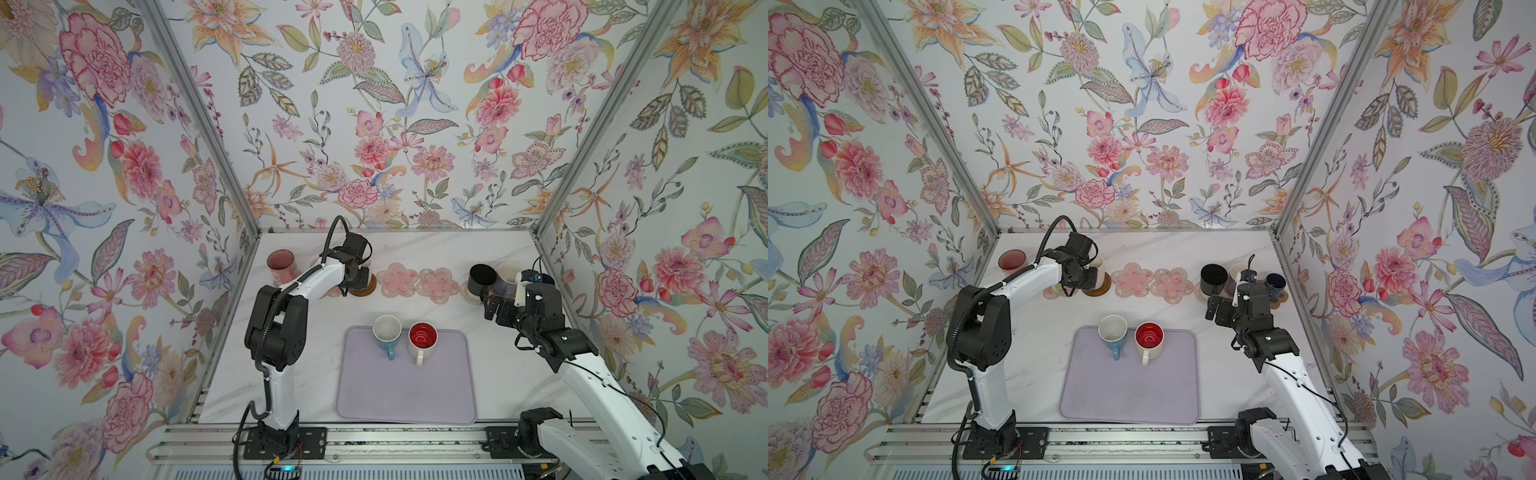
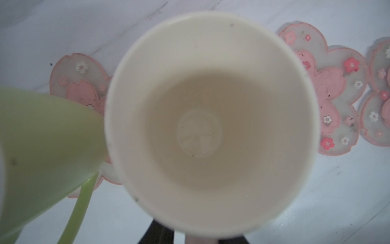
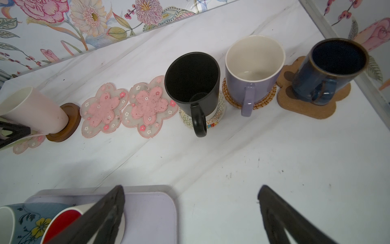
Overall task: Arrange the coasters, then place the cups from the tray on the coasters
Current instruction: 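Lower the cream mug onto the brown wooden coaster beside the green mug, then open the left gripper and raise it off the cream mug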
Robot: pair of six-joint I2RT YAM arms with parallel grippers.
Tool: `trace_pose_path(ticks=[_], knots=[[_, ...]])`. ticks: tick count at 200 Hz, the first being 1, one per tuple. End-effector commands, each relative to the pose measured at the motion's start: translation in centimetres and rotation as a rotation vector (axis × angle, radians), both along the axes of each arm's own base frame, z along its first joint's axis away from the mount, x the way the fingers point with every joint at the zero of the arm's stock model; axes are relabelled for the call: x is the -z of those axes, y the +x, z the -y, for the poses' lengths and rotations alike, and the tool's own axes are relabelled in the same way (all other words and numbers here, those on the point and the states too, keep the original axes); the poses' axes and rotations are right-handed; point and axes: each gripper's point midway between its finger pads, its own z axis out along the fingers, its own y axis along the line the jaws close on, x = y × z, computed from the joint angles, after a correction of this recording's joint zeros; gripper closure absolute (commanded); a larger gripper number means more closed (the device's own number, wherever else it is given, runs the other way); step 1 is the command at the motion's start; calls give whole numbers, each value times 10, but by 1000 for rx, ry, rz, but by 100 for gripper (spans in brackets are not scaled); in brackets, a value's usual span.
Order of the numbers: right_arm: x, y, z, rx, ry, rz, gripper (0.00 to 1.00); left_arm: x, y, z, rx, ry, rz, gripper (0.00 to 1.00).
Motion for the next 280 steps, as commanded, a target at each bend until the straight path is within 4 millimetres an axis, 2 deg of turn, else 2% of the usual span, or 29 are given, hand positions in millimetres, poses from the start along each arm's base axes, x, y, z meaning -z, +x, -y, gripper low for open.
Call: trace_pose_path(ticks=[1,86,238,280], knots=[[-12,3,0,-3,8,24,1,-4,3,0,-7,19,14,66],[-14,2,1,0,10,31,1,-10,-5,-3,-22,4,32,47],[-16,0,2,4,8,37,1,-13,-9,1,-34,-47,50,34],[-17,0,2,3,8,39,1,-25,-10,2,-32,-62,76,26]])
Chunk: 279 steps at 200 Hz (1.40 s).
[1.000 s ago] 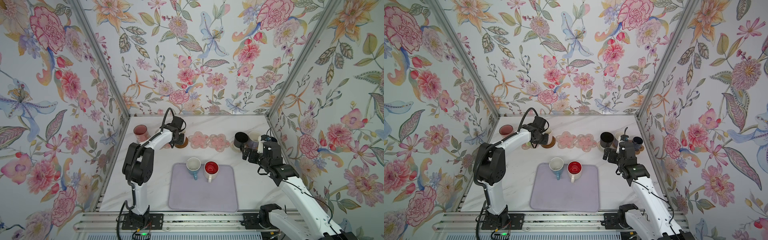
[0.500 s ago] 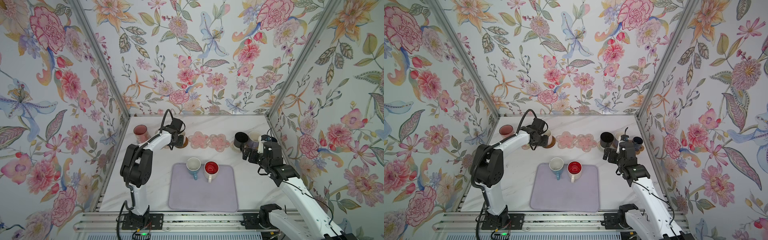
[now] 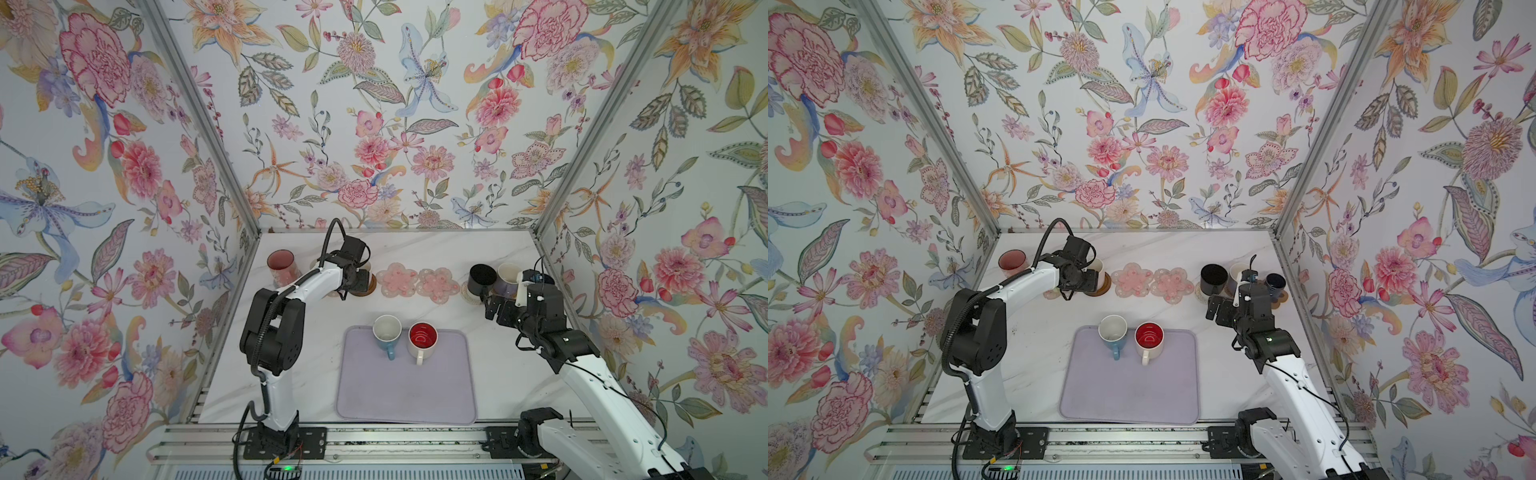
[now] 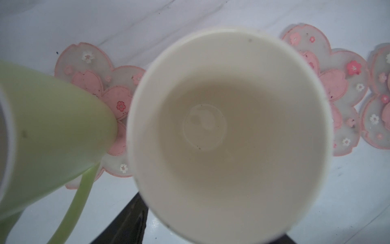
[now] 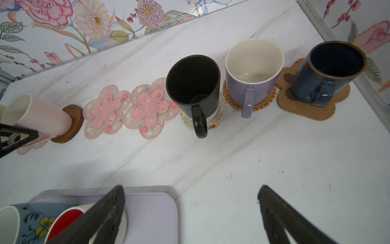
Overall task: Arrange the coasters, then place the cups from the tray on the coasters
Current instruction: 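Open the left gripper and raise it off the cream mug, then move the right gripper over the red-lined mug while the left draws back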
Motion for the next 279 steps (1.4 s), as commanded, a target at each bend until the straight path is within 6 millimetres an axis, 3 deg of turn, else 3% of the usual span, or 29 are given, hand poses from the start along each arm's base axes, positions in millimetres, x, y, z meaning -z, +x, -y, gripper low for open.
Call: trace_pose_path(ticks=[1,24,45,64,78,83,100,139,169,205,279], knots=[[-13,1,2,5,2,27,1,-25,-2,4,6,-36,55,25],[-14,1,2,6,4,28,1,-41,-3,4,3,-56,101,18],[-14,1,2,5,3,27,1,-67,-6,0,-11,-83,174,9],[-14,1,1,5,5,25,1,-92,-12,-4,-22,-103,242,6],[-13,1,1,5,8,22,1,-104,-21,-9,-32,-120,279,4],[-12,1,1,4,8,20,1,-120,-28,-12,-34,-141,324,3],[-12,0,0,4,15,18,1,-131,-50,-24,-60,-181,410,1],[-5,2,-4,0,43,-11,1,-119,-109,-57,-134,-255,544,1],[1,3,-10,-14,67,-36,1,-117,-135,-74,-168,-257,583,1],[2,-8,-24,-31,100,-83,1,-105,-147,-82,-192,-262,581,1],[23,-74,-90,-110,113,-161,1,-99,-153,-92,-239,-260,606,1]])
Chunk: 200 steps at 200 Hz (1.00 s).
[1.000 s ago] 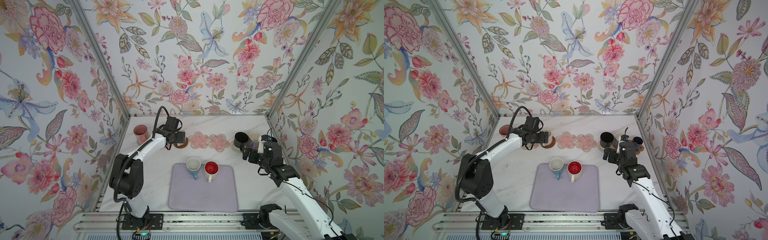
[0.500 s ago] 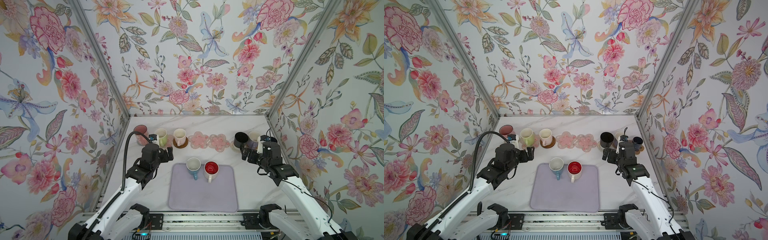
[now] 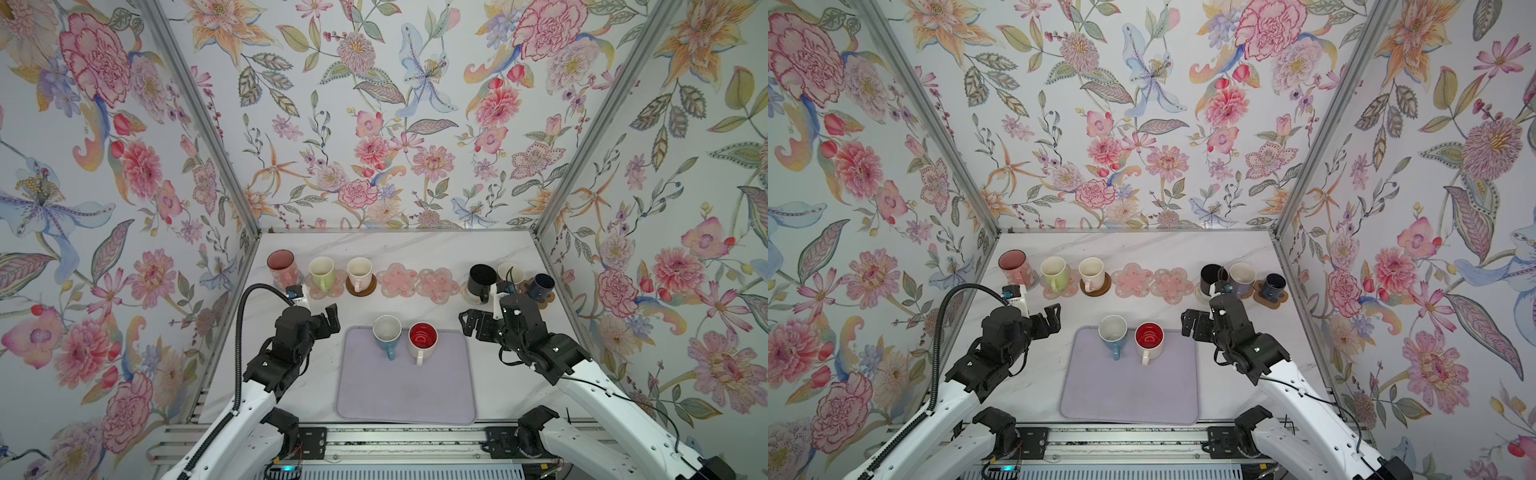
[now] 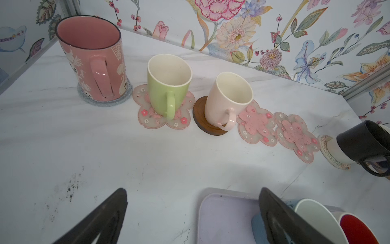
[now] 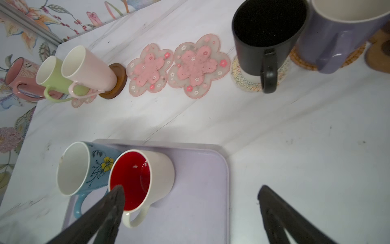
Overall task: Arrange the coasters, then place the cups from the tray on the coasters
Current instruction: 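Move the right gripper over the red-lined mug while the left draws back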
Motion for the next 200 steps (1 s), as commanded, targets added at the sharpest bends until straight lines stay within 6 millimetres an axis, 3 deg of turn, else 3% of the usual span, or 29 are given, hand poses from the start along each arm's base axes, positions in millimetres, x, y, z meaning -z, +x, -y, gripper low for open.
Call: trace_pose_path(ticks=[1,100,200], knots=[[17,-18,-2,68,-18,-54,1,-4,1,-7,-44,-3,32,1],[49,-49,-60,32,-126,-89,1,3,-10,-21,-90,22,23,1],[85,-49,-108,-20,-130,-140,1,3,-13,-21,-91,2,30,1]])
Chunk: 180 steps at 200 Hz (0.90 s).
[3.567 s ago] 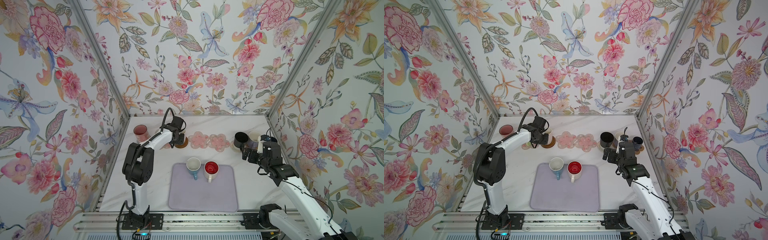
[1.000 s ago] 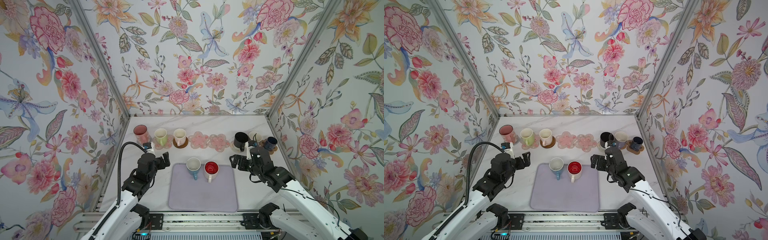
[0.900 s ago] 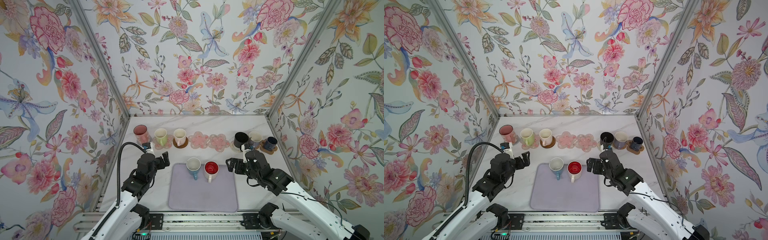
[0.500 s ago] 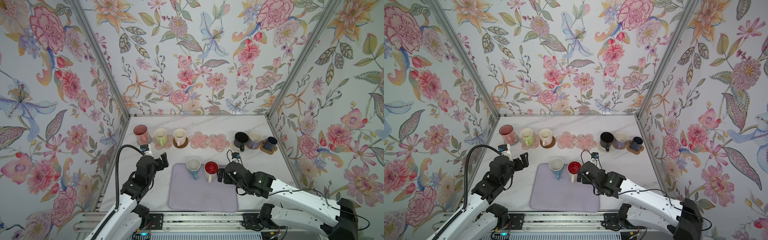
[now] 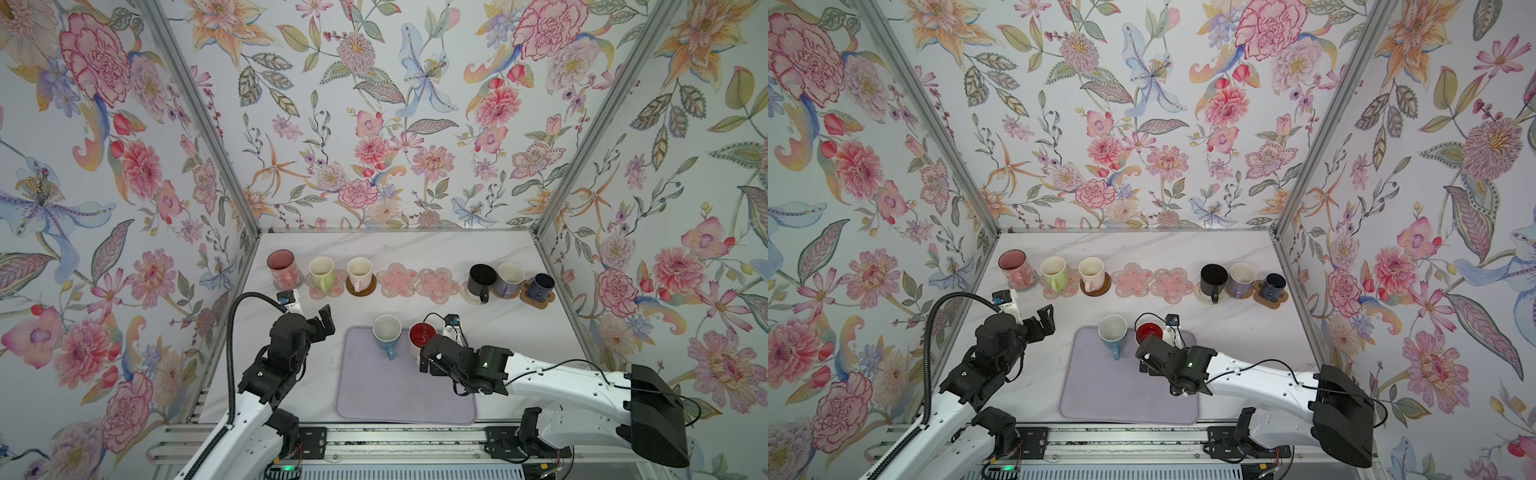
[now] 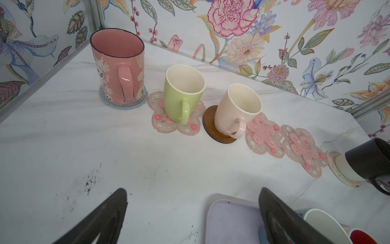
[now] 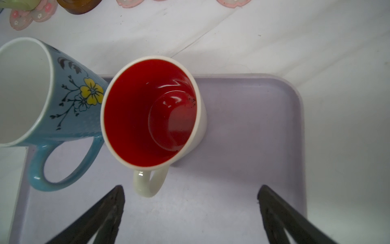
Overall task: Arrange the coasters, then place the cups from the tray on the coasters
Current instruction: 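Move the right gripper over the red-lined mug while the left draws back, then lower the right gripper onto the red-lined white mug's rim and close it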
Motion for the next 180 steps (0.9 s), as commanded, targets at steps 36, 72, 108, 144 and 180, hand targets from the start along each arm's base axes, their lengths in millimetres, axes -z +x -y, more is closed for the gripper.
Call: trace_pose_path(ticks=[36,72,108,144,180], knots=[[9,9,-19,13,-10,-2,1,7,-4,-4,-16,-6,-13,1],[23,10,-8,41,-62,-16,1,8,-4,-2,-9,-8,-19,1],[28,12,15,75,-74,-29,1,9,-3,-3,-11,1,-22,1],[26,12,31,92,-58,-27,2,10,-3,-3,-11,1,-25,1],[16,12,14,28,-27,-4,3,12,-4,-2,-10,-1,-28,1]])
